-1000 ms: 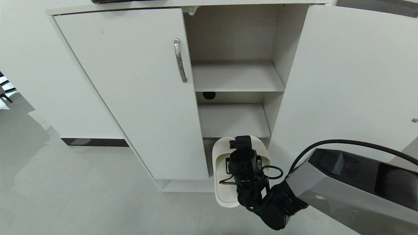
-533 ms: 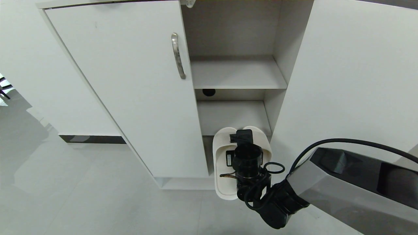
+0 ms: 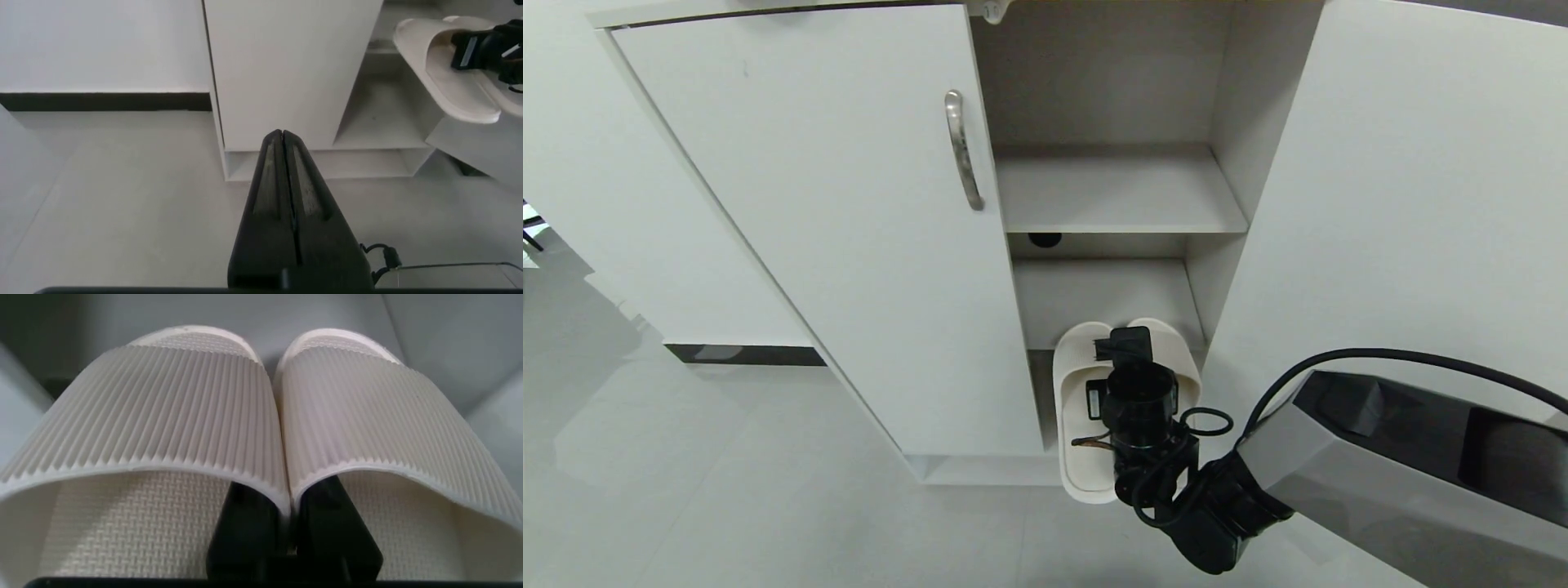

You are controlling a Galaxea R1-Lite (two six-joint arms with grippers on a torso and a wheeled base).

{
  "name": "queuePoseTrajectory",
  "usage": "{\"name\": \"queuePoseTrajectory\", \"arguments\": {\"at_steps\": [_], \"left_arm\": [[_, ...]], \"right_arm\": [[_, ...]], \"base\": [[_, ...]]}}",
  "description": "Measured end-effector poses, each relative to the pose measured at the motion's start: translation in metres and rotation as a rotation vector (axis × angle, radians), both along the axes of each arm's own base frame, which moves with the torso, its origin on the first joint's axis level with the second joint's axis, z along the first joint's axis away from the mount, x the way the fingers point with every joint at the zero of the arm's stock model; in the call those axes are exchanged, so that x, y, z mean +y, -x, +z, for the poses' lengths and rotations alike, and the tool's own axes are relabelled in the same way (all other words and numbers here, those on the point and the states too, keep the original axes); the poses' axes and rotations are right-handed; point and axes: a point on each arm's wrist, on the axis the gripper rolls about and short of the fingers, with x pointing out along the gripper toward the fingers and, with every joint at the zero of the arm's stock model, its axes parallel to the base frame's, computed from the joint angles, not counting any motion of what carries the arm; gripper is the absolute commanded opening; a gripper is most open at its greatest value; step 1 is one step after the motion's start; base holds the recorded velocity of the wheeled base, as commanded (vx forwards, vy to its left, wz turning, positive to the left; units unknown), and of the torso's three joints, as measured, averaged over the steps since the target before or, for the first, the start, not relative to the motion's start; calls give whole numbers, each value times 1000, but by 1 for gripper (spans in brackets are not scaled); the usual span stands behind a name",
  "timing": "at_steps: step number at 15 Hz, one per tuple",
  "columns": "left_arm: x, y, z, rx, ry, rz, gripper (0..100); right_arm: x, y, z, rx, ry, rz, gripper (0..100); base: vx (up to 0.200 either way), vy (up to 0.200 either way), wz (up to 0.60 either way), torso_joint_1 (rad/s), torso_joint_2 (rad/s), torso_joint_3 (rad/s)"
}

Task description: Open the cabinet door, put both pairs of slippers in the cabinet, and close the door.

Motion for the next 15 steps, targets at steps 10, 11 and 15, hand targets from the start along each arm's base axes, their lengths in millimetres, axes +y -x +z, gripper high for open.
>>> {"name": "queuePoseTrajectory", "arguments": {"at_steps": [10, 11, 15], "left_arm": [[0, 0, 0, 1, 5, -1, 0], [0, 0, 0, 1, 6, -2, 0], [0, 0, 0, 0, 6, -2, 0]], "right_arm": [[2, -20, -17, 15, 28, -9, 0], [2, -25, -19, 19, 32, -16, 0], [5, -47, -17, 13, 27, -41, 0]], "base": [[200, 0, 0, 3, 2, 2], [0, 0, 0, 0, 0, 0], [0, 0, 0, 0, 0, 0]]}}
